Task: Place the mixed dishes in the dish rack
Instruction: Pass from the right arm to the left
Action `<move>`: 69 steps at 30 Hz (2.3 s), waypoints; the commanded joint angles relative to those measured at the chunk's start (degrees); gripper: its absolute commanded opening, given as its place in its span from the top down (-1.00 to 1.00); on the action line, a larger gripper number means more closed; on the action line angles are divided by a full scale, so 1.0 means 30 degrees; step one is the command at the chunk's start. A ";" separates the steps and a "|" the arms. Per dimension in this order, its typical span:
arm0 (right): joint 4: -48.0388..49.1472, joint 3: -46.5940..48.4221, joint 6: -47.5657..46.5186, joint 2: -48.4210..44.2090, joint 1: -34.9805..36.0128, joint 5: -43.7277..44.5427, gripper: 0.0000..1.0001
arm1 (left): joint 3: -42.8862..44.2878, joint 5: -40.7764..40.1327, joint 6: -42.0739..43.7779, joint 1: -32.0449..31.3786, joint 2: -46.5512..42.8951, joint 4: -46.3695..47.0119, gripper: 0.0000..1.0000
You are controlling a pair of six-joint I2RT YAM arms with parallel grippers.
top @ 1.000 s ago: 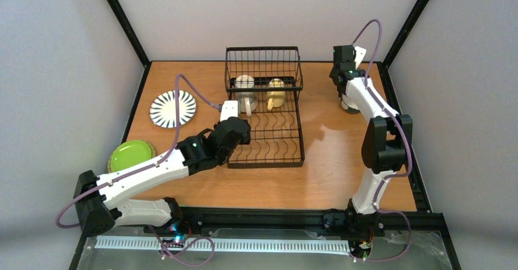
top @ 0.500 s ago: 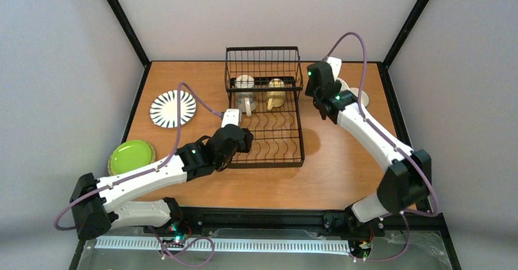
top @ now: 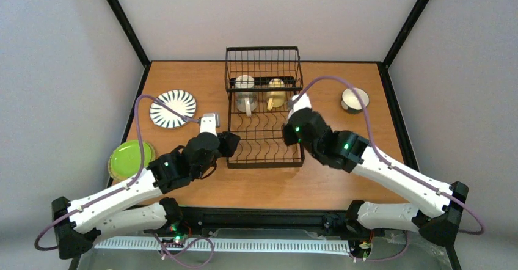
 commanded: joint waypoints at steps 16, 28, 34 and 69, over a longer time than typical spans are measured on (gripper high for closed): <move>-0.3574 -0.0060 -0.3435 0.2198 1.0998 0.1816 0.96 | 0.6703 0.0297 0.1474 0.0094 0.3374 -0.6527 -0.99; -0.3833 0.0372 -0.5261 0.3111 1.3394 0.3075 0.96 | 0.8325 0.5415 0.4394 0.0094 0.4601 -0.7826 -0.99; -0.3624 0.0391 -0.5815 0.3424 1.3507 0.3239 0.95 | 0.9327 0.7301 0.5641 0.0094 0.5537 -0.8354 -0.99; -0.2828 0.0915 -0.6979 0.3334 1.3752 0.2802 0.96 | 1.0059 1.1031 0.9242 0.0094 0.8652 -0.9473 -0.53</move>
